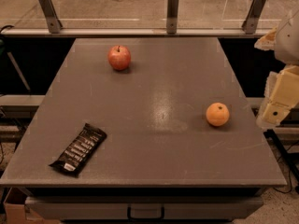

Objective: Move orange near apple

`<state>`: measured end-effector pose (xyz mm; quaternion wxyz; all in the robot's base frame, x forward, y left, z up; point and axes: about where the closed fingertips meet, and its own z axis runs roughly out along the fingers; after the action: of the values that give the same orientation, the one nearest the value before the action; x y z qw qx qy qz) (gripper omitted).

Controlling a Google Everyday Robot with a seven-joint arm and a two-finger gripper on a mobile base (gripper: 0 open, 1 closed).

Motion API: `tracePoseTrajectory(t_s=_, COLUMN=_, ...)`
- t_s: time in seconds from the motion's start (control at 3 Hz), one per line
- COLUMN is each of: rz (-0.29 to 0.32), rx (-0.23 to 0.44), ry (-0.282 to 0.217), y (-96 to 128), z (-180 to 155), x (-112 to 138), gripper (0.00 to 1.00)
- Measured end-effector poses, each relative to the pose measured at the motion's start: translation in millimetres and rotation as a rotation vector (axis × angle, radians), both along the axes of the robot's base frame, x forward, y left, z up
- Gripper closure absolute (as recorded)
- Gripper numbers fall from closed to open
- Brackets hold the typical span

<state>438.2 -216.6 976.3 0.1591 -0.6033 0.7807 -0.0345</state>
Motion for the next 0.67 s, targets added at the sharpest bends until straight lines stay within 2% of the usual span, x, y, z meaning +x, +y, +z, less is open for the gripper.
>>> tracePoseTrajectory(t_s=0.33, rz=0.000, rx=0.000, ry=0.000, y=0.0, z=0.0, x=0.0, gripper=0.00)
tracePoseTrajectory(t_s=0.67, rz=0.010, rx=0.042, ry=0.012, y=7.2, z=-22.4, x=9.2, gripper=0.00)
